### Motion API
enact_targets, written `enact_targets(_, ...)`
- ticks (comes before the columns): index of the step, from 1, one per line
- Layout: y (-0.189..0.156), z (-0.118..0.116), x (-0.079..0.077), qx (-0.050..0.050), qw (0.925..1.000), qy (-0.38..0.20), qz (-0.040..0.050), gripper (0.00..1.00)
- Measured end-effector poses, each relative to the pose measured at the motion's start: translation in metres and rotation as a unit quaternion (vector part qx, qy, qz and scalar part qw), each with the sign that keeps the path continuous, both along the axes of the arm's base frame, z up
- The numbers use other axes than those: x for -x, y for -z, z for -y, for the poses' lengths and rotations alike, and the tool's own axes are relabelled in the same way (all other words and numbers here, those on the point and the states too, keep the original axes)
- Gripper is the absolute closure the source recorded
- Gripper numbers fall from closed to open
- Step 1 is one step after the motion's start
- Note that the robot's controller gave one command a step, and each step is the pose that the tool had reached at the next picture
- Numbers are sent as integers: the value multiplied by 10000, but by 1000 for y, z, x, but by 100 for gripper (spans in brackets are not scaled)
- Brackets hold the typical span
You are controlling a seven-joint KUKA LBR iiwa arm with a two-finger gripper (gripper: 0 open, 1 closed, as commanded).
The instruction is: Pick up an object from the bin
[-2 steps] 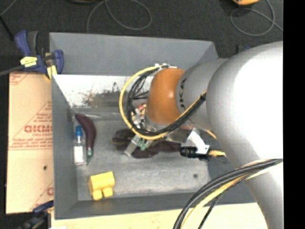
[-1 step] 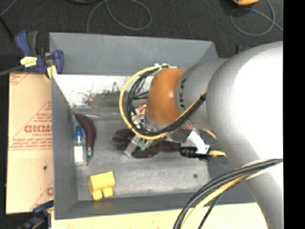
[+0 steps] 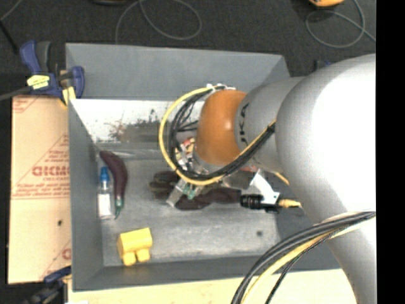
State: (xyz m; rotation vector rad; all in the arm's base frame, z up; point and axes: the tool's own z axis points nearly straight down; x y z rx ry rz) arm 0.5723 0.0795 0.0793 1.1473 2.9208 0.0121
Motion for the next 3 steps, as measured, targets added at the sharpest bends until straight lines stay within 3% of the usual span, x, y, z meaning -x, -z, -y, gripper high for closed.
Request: enact_targets(3,-57,2,1,13,10000,-15,-26,100)
